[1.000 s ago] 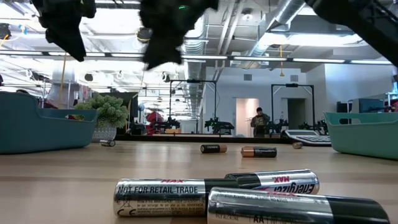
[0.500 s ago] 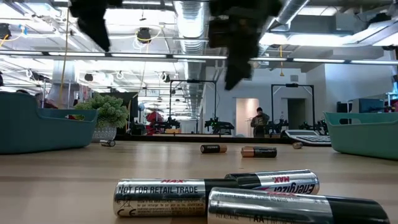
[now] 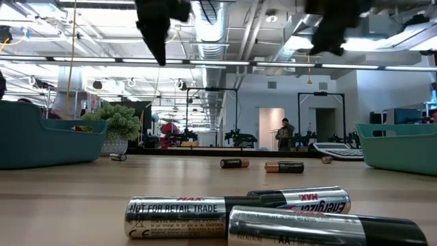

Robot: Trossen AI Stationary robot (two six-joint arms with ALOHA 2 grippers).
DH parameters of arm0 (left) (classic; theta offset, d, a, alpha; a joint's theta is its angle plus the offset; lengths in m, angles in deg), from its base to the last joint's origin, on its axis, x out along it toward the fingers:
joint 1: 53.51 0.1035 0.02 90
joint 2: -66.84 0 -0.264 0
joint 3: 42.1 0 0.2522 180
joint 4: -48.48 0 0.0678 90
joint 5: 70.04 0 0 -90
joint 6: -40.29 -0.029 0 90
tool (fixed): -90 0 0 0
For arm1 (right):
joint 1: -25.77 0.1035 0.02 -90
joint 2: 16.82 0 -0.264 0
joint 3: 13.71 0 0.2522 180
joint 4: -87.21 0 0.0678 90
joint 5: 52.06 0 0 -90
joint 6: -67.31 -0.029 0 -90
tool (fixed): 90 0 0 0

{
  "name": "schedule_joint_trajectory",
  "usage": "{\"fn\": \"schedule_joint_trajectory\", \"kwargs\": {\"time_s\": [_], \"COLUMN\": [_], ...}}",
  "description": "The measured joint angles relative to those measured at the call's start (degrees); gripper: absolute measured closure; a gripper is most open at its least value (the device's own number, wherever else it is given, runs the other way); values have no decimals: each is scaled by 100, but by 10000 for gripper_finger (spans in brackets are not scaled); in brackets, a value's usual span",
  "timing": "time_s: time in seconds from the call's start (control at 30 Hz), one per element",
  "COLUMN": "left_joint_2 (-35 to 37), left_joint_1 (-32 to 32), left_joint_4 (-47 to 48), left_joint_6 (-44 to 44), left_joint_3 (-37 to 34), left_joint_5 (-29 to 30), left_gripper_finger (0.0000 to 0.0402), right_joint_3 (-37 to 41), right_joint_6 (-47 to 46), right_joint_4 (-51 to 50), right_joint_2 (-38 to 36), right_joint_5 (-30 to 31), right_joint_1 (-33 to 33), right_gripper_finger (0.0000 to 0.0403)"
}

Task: Sort batteries
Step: Put the silver battery into the blue bin

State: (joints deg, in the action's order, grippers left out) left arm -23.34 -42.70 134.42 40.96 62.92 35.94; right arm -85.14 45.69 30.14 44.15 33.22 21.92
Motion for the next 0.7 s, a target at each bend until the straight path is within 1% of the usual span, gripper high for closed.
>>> {"fn": "schedule_joint_trajectory", "kwargs": {"time_s": [0.03,0.17,0.27,0.4,0.5,0.6,0.7], "left_joint_2": [-165,-733,-1095,-1502,-1796,-2063,-2255], "left_joint_1": [25,66,115,244,414,546,640], "left_joint_4": [49,46,59,197,272,399,509], "left_joint_6": [-90,-261,-377,-536,-625,-854,-1007], "left_joint_3": [42,62,62,62,62,62,62], "left_joint_5": [-82,-106,-108,-130,-408,-453,-475], "left_gripper_finger": [228,228,228,228,228,228,228], "right_joint_3": [0,10,11,11,11,11,11], "right_joint_6": [-98,-567,-938,-1192,-1404,-1643,-1737], "right_joint_4": [-369,-1784,-2369,-2558,-2476,-2478,-2478], "right_joint_2": [-125,-474,-689,-948,-1086,-1161,-1164], "right_joint_5": [92,603,932,1196,1329,1533,1571], "right_joint_1": [49,260,429,616,687,687,670], "right_gripper_finger": [265,265,265,265,265,265,265]}}
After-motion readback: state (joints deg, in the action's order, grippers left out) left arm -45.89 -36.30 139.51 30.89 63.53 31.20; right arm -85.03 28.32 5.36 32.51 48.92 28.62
